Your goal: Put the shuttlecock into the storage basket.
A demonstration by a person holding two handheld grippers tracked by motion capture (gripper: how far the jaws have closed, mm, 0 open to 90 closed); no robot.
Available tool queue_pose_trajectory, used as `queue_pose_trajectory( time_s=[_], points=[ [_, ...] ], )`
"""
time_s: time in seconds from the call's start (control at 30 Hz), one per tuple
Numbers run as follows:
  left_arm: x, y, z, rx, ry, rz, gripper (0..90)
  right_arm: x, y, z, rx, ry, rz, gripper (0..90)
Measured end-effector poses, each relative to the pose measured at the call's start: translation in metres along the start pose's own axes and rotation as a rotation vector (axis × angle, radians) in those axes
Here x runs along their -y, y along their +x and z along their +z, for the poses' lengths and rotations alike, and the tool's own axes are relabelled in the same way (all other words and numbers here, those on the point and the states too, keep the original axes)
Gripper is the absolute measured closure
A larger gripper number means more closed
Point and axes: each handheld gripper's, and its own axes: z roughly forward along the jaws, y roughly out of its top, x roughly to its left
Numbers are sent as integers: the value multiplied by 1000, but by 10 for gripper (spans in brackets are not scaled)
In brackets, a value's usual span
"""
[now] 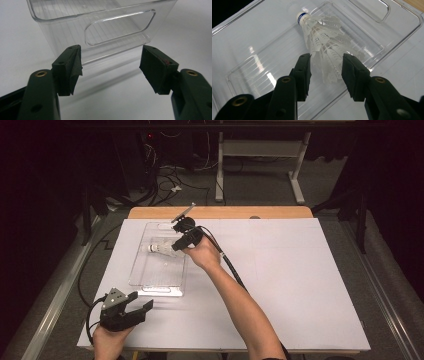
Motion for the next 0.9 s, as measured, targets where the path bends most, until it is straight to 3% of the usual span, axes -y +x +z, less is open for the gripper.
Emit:
queue_pose_trajectory(
  time_s=[0.43, 0.57, 0.7, 0.9],
  points=[
    [0, 0, 0, -3, 2, -1, 346, 4, -4, -10, -15, -32, -3, 574],
    [0, 1, 1, -3, 5, 3, 345, 8, -5, -19, -27, -49, 23, 569],
    [0, 1, 1, -6, 6, -1, 345, 11, -6, -27, -31, -73, 5, 569],
    [0, 0, 1, -12, 6, -2, 345, 16, -13, -36, -33, -92, 21, 566]
  ],
)
